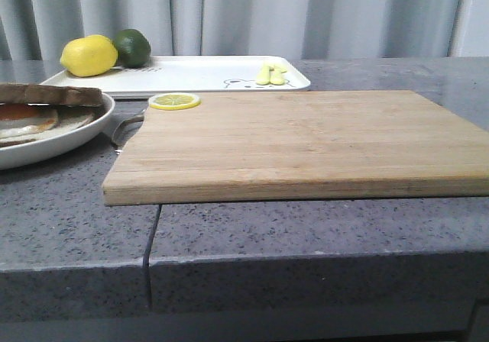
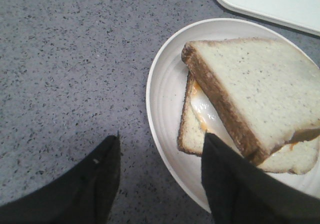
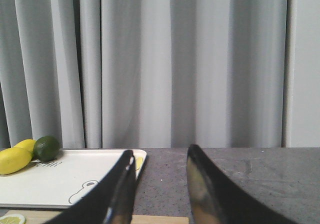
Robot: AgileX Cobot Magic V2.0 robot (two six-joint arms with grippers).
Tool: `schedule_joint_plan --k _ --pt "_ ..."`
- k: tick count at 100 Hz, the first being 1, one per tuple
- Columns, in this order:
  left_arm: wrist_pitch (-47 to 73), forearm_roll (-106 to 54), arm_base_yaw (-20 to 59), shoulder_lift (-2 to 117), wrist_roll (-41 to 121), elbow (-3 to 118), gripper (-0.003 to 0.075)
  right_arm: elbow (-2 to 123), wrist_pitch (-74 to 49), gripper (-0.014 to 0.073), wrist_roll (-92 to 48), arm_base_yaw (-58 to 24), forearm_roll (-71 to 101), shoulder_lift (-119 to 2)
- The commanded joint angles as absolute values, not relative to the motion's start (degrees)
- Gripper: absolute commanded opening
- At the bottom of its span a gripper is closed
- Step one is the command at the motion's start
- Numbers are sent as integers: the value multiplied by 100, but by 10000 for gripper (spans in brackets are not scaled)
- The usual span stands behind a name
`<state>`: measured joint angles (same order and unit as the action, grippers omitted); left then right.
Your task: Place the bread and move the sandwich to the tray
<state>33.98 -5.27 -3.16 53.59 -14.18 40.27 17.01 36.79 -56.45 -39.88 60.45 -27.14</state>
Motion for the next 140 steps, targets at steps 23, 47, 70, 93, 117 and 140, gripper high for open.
schedule_joint_plan --k 23,47,70,93,117,140 --pt "2587 -863 -363 5967 -1462 4213 348 1847 3922 279 -5727 -3938 5819 -2710" --pt "2455 -901 -363 6413 -1462 4356 348 1847 3922 279 -5727 -3938 5819 -2710" --pt "2336 -924 -363 6866 -1462 4434 348 1847 3922 279 -5727 -3938 5819 -2710" --pt "2178 -1035 -363 7241 -1462 4434 348 1847 3922 279 -5727 -3938 5819 -2710" --pt "2133 -1046 -363 7421 -1462 4434 348 1847 3922 279 -5727 -3938 5819 -2710" --pt "2094 -1046 -363 7421 -1462 4434 348 1847 3922 279 -5727 -3938 5819 -2710"
